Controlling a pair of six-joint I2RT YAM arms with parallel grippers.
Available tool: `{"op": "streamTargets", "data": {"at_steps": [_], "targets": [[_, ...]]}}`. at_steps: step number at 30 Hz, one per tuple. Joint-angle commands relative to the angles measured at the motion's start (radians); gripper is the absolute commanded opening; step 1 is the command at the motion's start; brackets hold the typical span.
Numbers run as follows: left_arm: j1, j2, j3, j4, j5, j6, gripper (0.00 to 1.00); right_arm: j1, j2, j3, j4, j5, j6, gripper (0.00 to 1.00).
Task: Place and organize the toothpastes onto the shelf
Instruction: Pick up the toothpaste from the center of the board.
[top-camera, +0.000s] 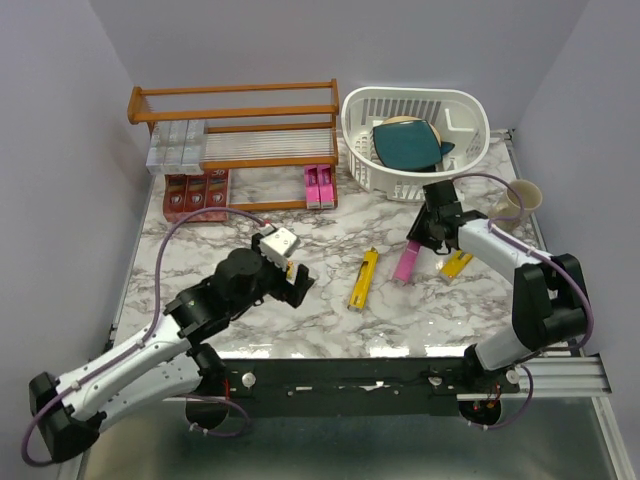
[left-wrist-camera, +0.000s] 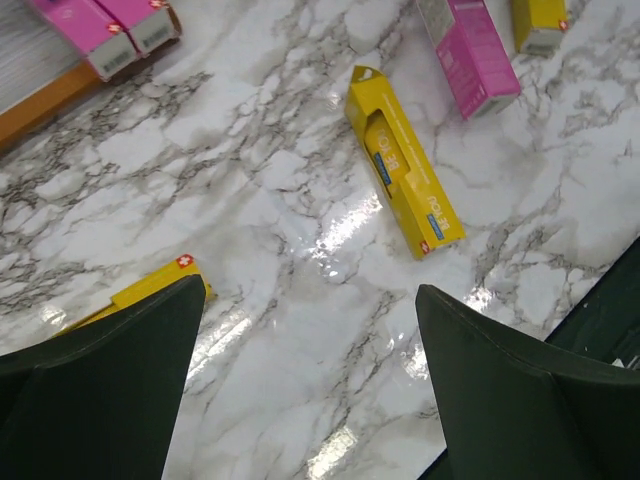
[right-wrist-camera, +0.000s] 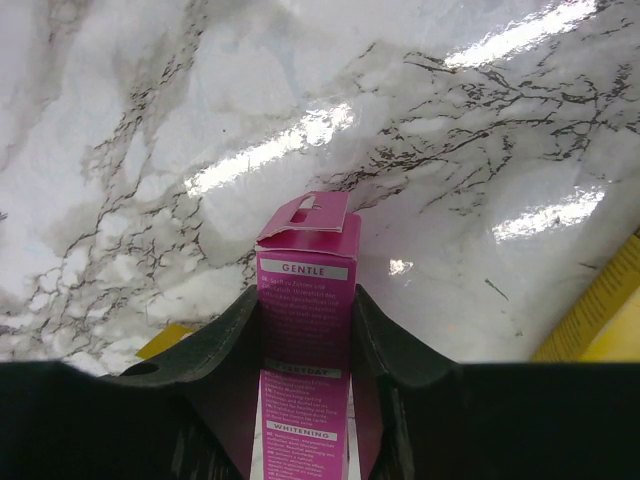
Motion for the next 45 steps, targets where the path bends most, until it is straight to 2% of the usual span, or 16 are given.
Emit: {"op": "streamTargets", "data": {"at_steps": [1, 2, 4, 5, 7, 11, 15, 16, 20, 23, 32, 40, 45], "targets": [[-0.205, 0.093, 0.047, 0.031, -0.264, -0.007, 0.99, -0.004, -0.08, -0.02, -0.087, -0.022, 0.002, 0.33], [-0.296, 0.141, 0.049, 0.081, -0.37, 0.029, 0.99, -0.005, -0.087, -0.02, -0.11, -0.025, 0.005, 0.33], [-0.39, 0.209, 0.059, 0.133, -0.462, 0.088, 0.99, -0.004, -0.107, -0.02, -0.13, -0.04, 0.008, 0.32], [-0.461, 0.288, 0.07, 0.175, -0.537, 0.164, 0.99, -0.002, -0.111, -0.021, -0.15, -0.048, 0.01, 0.31], [-0.505, 0.366, 0.099, 0.224, -0.596, 0.247, 0.99, -0.002, -0.13, -0.026, -0.162, -0.078, 0.013, 0.31], [-0.572, 0.519, 0.099, 0.455, -0.609, 0.411, 0.99, 0.001, -0.159, -0.043, -0.174, -0.123, 0.013, 0.31], [-0.618, 0.607, 0.081, 0.62, -0.567, 0.569, 0.98, 0.012, -0.179, -0.037, -0.196, -0.115, 0.014, 0.3], [-0.643, 0.628, 0.078, 0.65, -0.561, 0.647, 0.97, 0.013, -0.179, -0.034, -0.202, -0.112, 0.016, 0.3], [-0.701, 0.76, 0.078, 0.823, -0.584, 0.81, 0.97, 0.03, -0.186, -0.014, -0.226, -0.117, 0.025, 0.3], [-0.734, 0.836, 0.095, 0.865, -0.573, 0.878, 0.97, 0.042, -0.189, -0.003, -0.237, -0.118, 0.034, 0.3], [-0.746, 1.034, 0.191, 0.914, -0.584, 0.956, 0.95, 0.067, -0.194, 0.019, -0.246, -0.126, 0.043, 0.3], [-0.744, 1.203, 0.277, 1.026, -0.719, 1.12, 0.89, 0.081, -0.2, 0.015, -0.24, -0.134, 0.042, 0.3], [-0.724, 1.294, 0.317, 1.094, -0.794, 1.208, 0.79, 0.087, -0.22, 0.008, -0.23, -0.134, 0.046, 0.3]]}}
